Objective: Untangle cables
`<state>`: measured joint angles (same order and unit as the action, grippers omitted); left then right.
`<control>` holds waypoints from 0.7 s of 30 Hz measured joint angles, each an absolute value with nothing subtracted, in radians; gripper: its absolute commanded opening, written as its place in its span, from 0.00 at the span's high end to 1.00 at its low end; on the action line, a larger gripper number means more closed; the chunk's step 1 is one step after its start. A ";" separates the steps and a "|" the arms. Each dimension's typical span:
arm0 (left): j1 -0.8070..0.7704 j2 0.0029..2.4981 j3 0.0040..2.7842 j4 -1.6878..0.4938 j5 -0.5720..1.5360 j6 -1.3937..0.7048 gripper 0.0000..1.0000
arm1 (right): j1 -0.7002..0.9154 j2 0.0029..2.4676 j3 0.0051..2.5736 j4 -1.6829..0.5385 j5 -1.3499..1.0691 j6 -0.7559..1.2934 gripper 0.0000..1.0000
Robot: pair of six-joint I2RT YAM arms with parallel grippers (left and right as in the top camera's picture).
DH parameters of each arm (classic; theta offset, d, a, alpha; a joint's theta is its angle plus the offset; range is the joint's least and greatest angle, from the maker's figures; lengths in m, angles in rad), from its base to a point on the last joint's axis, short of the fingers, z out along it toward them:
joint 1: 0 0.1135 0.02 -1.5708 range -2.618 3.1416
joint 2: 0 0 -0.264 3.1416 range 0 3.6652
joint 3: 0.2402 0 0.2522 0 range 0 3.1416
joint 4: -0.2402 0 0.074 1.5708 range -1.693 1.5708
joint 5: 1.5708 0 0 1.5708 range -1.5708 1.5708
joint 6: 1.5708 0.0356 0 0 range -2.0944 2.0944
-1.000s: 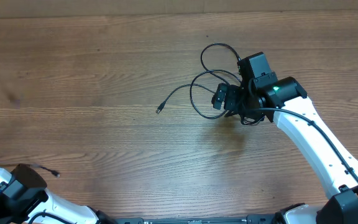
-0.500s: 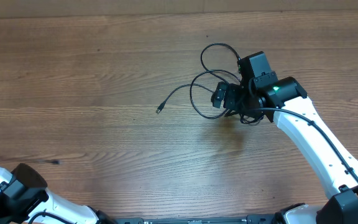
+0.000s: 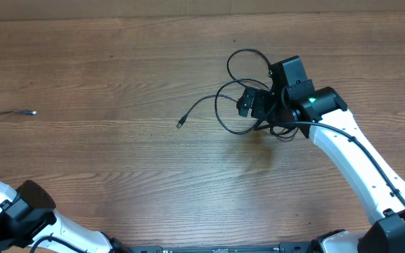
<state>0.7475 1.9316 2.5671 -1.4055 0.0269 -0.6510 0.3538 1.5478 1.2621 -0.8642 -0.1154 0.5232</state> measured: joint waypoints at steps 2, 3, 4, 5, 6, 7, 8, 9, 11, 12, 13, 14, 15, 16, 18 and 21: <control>0.748 1.934 2.565 -1.518 0.022 -0.657 0.95 | 0.354 1.548 1.262 -0.863 -0.115 0.523 0.00; 0.748 1.936 2.563 -1.568 0.009 -0.674 0.96 | 0.354 1.548 1.262 -0.863 -0.115 0.523 0.00; 0.747 1.936 2.555 -1.629 -0.018 -0.702 0.95 | 0.354 1.548 1.262 -0.864 -0.115 0.523 0.00; 0.747 1.936 2.544 -1.664 -0.044 -0.730 0.95 | 0.354 1.548 1.262 -0.863 -0.115 0.523 0.00; 0.747 1.935 2.523 -1.685 -0.073 -0.756 0.96 | 0.354 1.548 1.262 -0.863 -0.115 0.523 0.00; 0.747 1.935 2.502 -1.687 -0.094 -0.773 0.95 | 0.354 1.548 1.262 -0.865 -0.115 0.523 0.00; 0.747 1.935 2.473 -1.686 -0.112 -0.789 0.96 | 0.354 1.548 1.262 -0.866 -0.115 0.523 0.00; 0.747 1.935 2.442 -1.686 -0.127 -0.808 0.95 | 0.354 1.548 1.262 -0.868 -0.115 0.523 0.00; 0.747 1.935 2.371 -1.687 -0.151 -0.852 0.96 | 0.354 1.548 1.262 -0.876 -0.115 0.523 0.00; 0.746 1.935 2.334 -1.687 -0.158 -0.875 0.96 | 0.354 1.548 1.262 -0.879 -0.115 0.524 0.00; 0.746 1.935 2.298 -1.686 -0.163 -0.900 0.95 | 0.354 1.548 1.262 -0.883 -0.115 0.524 0.00; 0.747 1.935 2.254 -1.685 -0.170 -0.930 0.96 | 0.354 1.548 1.262 -0.885 -0.115 0.523 0.00; 0.747 1.935 2.209 -1.684 -0.174 -0.962 0.96 | 0.354 1.548 1.262 -0.887 -0.115 0.523 0.00; 0.747 1.936 2.164 -1.684 -0.178 -0.997 0.95 | 0.354 1.548 1.262 -0.890 -0.115 0.523 0.00; 0.747 1.937 2.084 -1.684 -0.185 -1.059 0.95 | 0.354 1.548 1.262 -0.895 -0.115 0.523 0.00; 0.747 1.938 1.993 -1.679 -0.194 -1.155 0.95 | 0.354 1.548 1.262 -0.895 -0.115 0.523 0.00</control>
<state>0.7467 1.9381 1.9934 -1.6787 -0.1940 -1.1545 0.3538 1.5478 1.2621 -0.8948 -0.1154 0.5232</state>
